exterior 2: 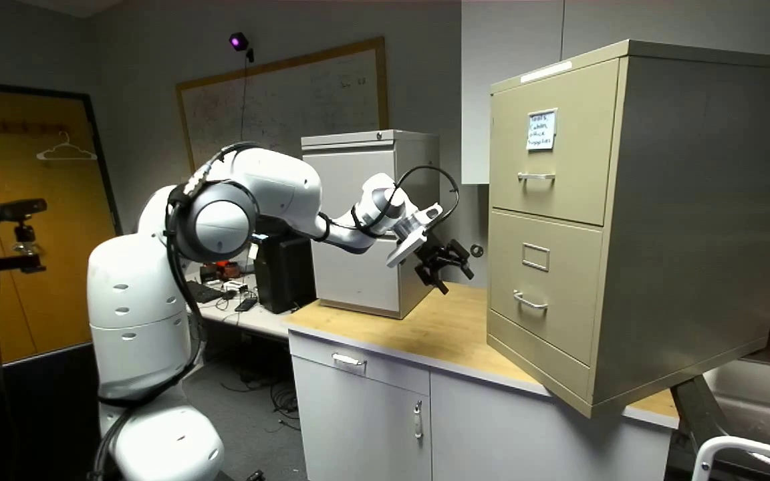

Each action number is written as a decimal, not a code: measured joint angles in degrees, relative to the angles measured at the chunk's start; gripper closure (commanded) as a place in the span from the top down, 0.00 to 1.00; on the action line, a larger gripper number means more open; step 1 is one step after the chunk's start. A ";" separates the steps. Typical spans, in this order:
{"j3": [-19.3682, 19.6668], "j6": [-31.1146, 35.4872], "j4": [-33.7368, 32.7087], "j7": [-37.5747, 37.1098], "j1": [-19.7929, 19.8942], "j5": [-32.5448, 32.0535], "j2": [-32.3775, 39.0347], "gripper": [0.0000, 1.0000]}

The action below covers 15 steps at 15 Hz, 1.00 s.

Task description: Open the bottom drawer on the beige cabinet

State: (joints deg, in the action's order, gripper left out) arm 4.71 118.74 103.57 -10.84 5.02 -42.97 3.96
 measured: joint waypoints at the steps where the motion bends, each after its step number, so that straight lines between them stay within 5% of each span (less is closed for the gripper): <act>1: 0.00 0.91 -1.18 0.81 -0.09 -0.19 0.99 1.00; 15: 4.14 5.70 -13.76 13.52 2.82 -0.21 15.61 1.00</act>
State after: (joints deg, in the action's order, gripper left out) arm 8.86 124.44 89.81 2.68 7.84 -43.18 19.56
